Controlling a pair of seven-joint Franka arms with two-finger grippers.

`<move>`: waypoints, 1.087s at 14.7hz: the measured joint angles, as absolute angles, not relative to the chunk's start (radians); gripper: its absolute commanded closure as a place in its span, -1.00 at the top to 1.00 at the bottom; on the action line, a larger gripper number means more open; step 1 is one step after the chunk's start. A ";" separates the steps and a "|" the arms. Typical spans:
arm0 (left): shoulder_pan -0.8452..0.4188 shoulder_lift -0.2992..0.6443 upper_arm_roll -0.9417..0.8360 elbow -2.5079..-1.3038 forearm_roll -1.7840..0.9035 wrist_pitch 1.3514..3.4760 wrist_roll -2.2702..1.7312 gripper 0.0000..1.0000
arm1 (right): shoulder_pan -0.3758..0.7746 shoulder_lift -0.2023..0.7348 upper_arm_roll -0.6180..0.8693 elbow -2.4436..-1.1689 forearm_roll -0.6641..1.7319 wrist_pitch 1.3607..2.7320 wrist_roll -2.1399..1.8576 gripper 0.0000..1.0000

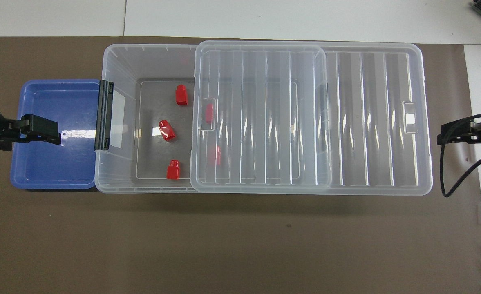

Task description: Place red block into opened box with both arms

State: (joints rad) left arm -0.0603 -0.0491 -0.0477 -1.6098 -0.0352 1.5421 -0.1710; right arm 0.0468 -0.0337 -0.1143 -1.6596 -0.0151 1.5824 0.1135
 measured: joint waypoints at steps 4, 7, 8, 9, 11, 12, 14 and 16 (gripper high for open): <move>-0.059 -0.039 -0.048 -1.626 -0.036 1.569 -0.165 1.00 | 0.047 -0.034 -0.114 -1.660 -0.015 1.582 0.113 1.00; -0.057 -0.013 -0.047 -1.612 -0.036 1.567 -0.165 1.00 | 0.047 -0.034 -0.114 -1.660 -0.015 1.582 0.113 1.00; -0.057 -0.002 -0.047 -1.603 -0.036 1.565 -0.164 1.00 | 0.047 -0.034 -0.114 -1.660 -0.015 1.582 0.113 1.00; -0.056 0.008 -0.047 -1.595 -0.036 1.558 -0.164 1.00 | 0.047 -0.034 -0.114 -1.660 -0.015 1.582 0.113 1.00; -0.055 0.020 -0.047 -1.586 -0.036 1.550 -0.163 1.00 | 0.047 -0.034 -0.114 -1.660 -0.015 1.582 0.113 1.00; -0.055 0.023 -0.047 -1.584 -0.036 1.550 -0.162 1.00 | 0.047 -0.034 -0.114 -1.660 -0.015 1.582 0.113 1.00; -0.055 0.024 -0.047 -1.582 -0.036 1.550 -0.162 1.00 | 0.047 -0.034 -0.114 -1.660 -0.015 1.582 0.113 1.00; -0.052 0.024 -0.047 -1.581 -0.036 1.548 -0.158 1.00 | 0.047 -0.034 -0.114 -1.660 -0.015 1.582 0.113 1.00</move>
